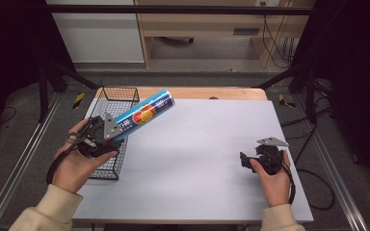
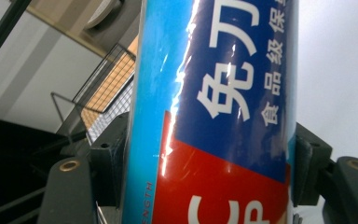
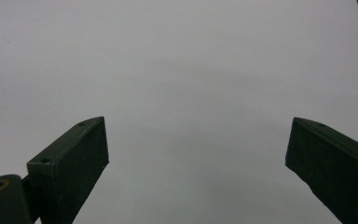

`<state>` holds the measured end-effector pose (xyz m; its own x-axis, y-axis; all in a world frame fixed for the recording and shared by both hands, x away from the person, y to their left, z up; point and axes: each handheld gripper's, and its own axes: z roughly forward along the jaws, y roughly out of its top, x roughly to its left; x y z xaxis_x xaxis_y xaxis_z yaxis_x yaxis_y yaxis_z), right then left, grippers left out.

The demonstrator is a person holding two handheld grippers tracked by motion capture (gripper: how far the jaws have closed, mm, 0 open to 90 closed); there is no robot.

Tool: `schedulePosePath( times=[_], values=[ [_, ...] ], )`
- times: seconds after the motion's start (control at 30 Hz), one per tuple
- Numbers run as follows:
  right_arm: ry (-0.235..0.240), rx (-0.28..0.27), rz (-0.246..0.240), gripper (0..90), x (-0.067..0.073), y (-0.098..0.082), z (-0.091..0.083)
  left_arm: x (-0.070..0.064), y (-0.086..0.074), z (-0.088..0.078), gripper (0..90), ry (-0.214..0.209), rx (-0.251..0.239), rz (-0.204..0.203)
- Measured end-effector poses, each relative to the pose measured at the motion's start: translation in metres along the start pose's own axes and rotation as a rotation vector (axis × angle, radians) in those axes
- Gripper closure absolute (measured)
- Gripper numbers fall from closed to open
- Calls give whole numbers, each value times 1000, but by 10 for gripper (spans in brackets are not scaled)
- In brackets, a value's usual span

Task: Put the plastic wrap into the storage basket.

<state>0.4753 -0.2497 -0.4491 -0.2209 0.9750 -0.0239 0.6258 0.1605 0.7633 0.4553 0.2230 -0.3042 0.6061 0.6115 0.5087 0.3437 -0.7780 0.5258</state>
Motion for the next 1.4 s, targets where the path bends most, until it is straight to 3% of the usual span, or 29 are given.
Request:
schedulePosePath(
  times=[0.37,0.43,0.53,0.87,1.23,1.4],
  values=[
    [0,3,-8,62,1,0,-1,6,-10,-7,307,74,72,-100],
    [0,2,-4,63,0,0,-1,7,-12,-5,307,79,83,-134],
    [-3,4,2,63,0,-1,-1,9,-15,-2,307,87,123,-139],
    [3,7,8,64,-1,-1,0,12,-27,13,309,83,161,-154],
    [10,6,13,65,0,-1,0,13,-34,18,310,88,232,-213],
    [18,7,11,66,2,-2,0,15,-36,18,310,93,270,-216]
  ],
)
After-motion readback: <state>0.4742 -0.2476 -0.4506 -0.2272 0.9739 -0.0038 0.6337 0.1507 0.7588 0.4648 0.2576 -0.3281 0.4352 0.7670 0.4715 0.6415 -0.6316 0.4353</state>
